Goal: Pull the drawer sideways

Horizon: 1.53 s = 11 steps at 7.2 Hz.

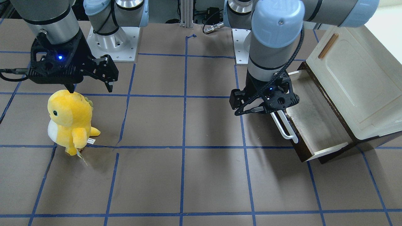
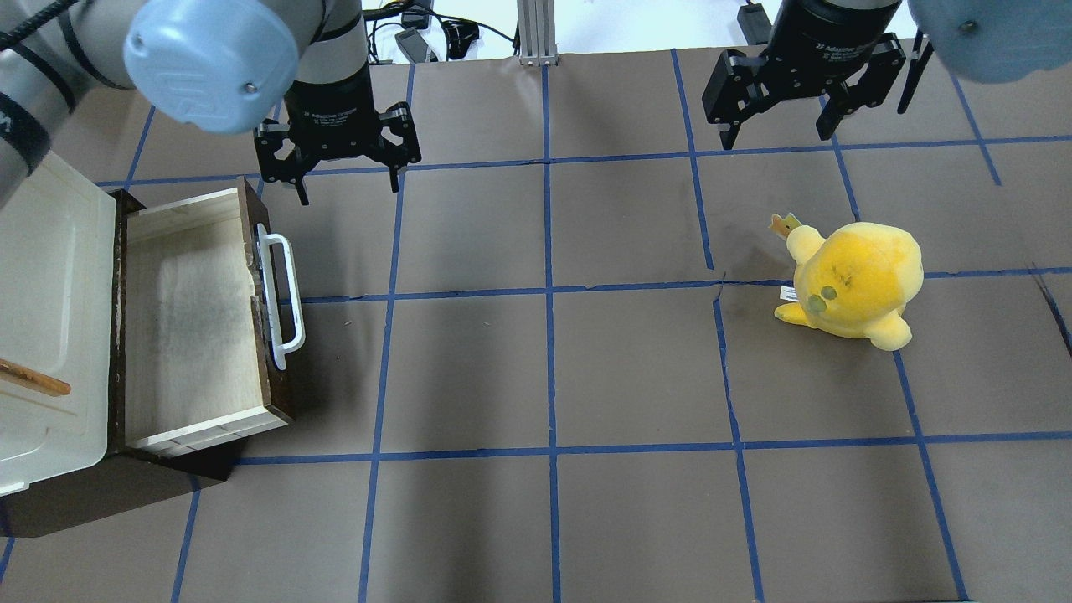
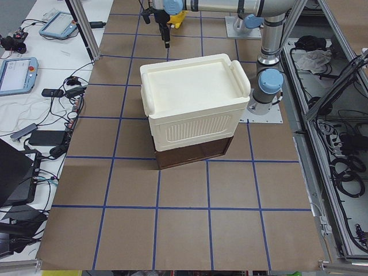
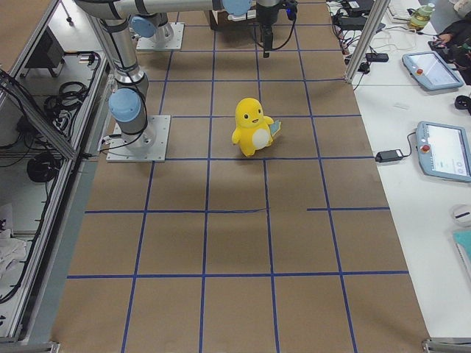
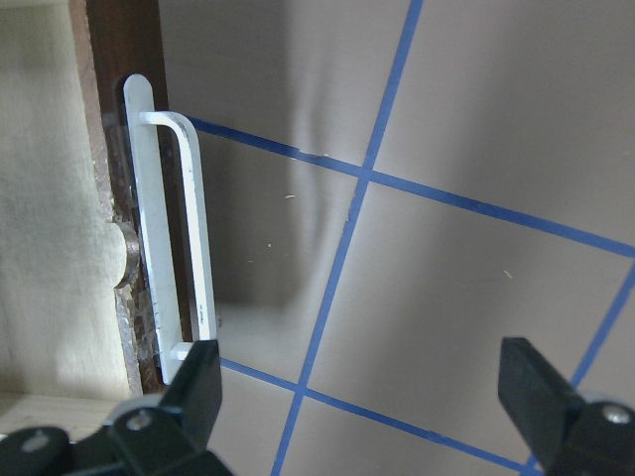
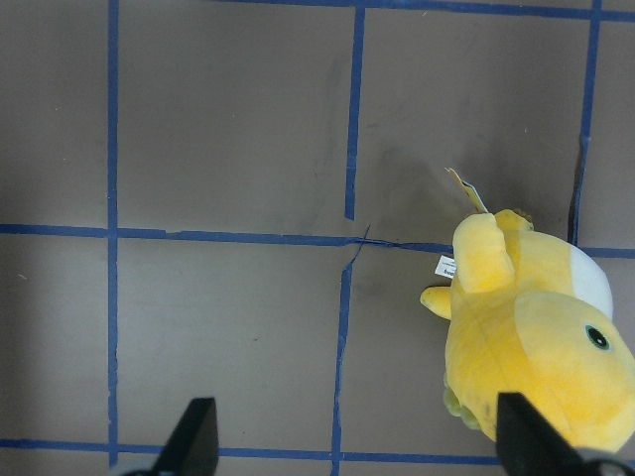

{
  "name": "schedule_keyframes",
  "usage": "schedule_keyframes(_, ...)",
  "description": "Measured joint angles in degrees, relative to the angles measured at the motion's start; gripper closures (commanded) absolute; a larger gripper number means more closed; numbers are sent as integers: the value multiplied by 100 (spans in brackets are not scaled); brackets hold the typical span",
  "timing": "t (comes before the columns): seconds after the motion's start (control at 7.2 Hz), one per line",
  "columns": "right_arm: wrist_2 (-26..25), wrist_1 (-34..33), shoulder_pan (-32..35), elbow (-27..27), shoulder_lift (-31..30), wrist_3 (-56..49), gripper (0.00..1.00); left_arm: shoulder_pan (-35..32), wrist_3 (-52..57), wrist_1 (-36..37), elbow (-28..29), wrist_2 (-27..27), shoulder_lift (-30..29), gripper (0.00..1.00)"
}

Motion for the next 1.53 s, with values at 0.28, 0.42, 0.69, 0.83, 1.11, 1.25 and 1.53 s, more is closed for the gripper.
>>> schedule_keyframes(0.28,0,0,0,0,0,0,0,329,630,24,-27,-388,263,0)
schedule_keyframes(0.42,-1,0,0,0,0,0,0,468,777,30,-46,-509,380,0)
schedule_keyframes(0.69,-1,0,0,0,0,0,0,743,1231,34,-87,-708,567,0)
schedule_keyframes(0.83,0,0,0,0,0,0,0,893,1633,34,-115,-785,633,0)
schedule_keyframes(1.11,-2,0,0,0,0,0,0,1082,2147,66,-236,-812,760,0)
schedule_keyframes(1.25,-2,0,0,0,0,-2,0,1095,2311,146,-311,-807,792,0)
schedule_keyframes(1.53,-1,0,0,0,0,-2,0,1097,2730,323,-415,-788,814,0)
